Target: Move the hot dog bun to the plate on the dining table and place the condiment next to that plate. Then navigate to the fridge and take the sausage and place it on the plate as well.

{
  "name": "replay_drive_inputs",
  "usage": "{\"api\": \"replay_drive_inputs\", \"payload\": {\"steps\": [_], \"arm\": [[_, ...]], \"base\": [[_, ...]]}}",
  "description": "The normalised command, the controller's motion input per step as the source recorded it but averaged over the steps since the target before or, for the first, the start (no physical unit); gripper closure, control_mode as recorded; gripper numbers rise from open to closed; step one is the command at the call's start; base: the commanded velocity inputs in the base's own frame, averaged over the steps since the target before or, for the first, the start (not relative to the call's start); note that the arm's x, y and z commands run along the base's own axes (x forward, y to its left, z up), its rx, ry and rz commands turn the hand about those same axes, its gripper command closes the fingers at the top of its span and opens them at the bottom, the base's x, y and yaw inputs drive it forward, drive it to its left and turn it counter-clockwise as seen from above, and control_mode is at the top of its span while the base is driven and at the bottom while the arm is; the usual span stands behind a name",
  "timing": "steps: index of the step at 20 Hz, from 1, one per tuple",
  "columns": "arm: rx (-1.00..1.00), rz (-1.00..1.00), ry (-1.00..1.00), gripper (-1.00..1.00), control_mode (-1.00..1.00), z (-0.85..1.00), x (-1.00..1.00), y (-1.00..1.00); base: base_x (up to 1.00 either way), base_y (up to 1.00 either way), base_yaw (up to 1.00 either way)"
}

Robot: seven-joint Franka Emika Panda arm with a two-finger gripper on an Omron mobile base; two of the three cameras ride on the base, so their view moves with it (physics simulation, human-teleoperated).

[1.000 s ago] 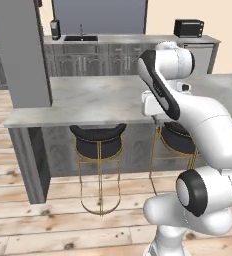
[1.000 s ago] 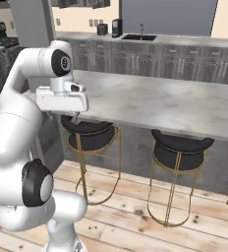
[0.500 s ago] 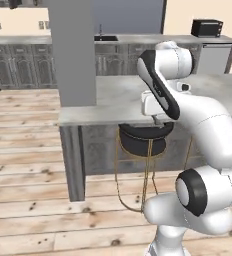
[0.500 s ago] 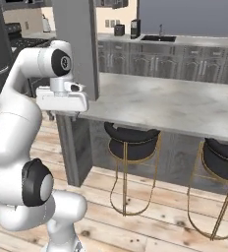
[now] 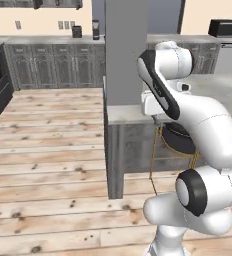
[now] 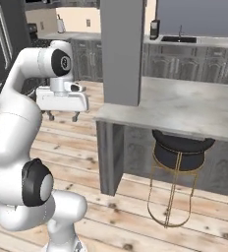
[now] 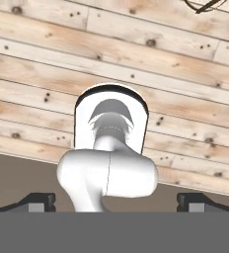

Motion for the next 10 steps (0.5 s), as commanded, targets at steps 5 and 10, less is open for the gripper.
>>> {"api": "replay_drive_inputs", "payload": {"steps": [5,10], "arm": [[0.0,0.0,0.0,-1.0,1.0,0.0,0.0,0.0],[0.0,0.0,0.0,-1.0,1.0,0.0,0.0,0.0]], "base": [[0.49,1.0,0.0],[0.7,0.99,-0.03]]}}
